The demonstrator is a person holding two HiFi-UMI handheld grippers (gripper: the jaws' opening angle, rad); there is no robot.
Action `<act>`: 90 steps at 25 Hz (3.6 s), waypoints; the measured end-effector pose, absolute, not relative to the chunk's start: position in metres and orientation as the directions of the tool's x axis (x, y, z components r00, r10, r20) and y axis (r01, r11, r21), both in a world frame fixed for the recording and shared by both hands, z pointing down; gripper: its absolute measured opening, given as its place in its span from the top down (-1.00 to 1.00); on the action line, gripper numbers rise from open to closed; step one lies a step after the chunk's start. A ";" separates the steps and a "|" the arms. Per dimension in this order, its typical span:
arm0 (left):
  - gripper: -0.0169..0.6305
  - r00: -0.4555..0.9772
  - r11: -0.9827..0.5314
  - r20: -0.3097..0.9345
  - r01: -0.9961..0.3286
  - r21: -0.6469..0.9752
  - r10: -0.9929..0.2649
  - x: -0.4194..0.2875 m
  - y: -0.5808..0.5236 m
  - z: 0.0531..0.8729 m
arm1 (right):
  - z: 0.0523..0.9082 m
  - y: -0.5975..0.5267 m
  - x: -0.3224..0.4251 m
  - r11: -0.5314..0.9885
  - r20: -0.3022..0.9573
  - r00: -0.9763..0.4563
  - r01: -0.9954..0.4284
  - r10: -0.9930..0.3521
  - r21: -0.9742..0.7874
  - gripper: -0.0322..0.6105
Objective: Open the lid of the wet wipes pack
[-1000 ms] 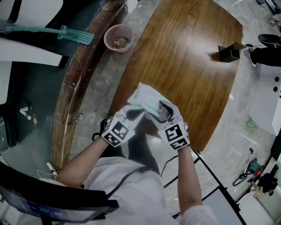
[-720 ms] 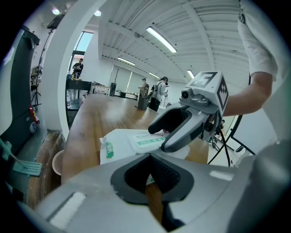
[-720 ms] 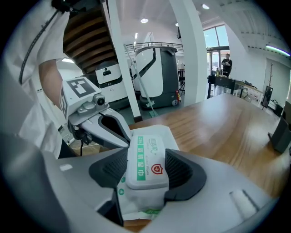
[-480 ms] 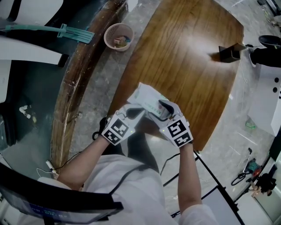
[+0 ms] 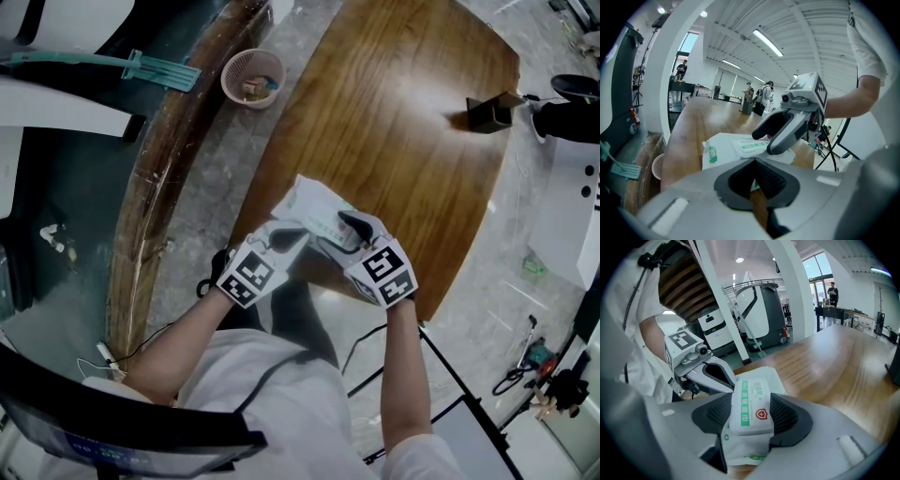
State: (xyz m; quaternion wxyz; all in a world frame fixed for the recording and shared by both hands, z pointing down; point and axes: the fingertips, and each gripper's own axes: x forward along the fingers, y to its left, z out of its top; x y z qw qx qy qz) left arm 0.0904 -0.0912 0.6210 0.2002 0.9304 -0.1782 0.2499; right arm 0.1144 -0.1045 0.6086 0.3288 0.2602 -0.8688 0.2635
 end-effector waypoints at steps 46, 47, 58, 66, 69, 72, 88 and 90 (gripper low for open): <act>0.93 0.798 -0.840 0.525 -0.479 0.255 -0.296 0.093 -0.098 0.605 | 0.575 -0.158 0.177 0.623 0.590 -0.622 -0.744 -0.515 -0.241 0.34; 0.93 0.798 -0.840 0.526 -0.478 0.256 -0.294 0.092 -0.098 0.606 | 0.576 -0.159 0.178 0.617 0.589 -0.619 -0.749 -0.519 -0.243 0.34; 0.93 0.797 -0.839 0.528 -0.479 0.257 -0.293 0.093 -0.097 0.607 | 0.595 -0.168 0.191 0.538 0.583 -0.601 -0.786 -0.547 -0.305 0.36; 0.93 0.800 -0.840 0.519 -0.480 0.254 -0.301 0.091 -0.098 0.600 | 0.596 -0.165 0.191 0.526 0.585 -0.594 -0.793 -0.552 -0.309 0.36; 0.93 0.803 -0.843 0.513 -0.477 0.247 -0.304 0.089 -0.099 0.593 | 0.592 -0.164 0.191 0.523 0.581 -0.588 -0.797 -0.562 -0.301 0.36; 0.93 0.808 -0.849 0.506 -0.470 0.242 -0.303 0.087 -0.098 0.585 | 0.583 -0.162 0.191 0.517 0.572 -0.579 -0.805 -0.582 -0.290 0.36; 0.93 0.885 -0.934 0.406 -0.316 0.168 -0.227 0.092 -0.083 0.500 | 0.498 -0.099 0.183 0.374 0.421 -0.458 -0.887 -0.783 -0.270 0.59; 0.93 0.896 -0.945 0.392 -0.289 0.154 -0.210 0.094 -0.079 0.490 | 0.489 -0.088 0.180 0.348 0.397 -0.434 -0.897 -0.809 -0.272 0.65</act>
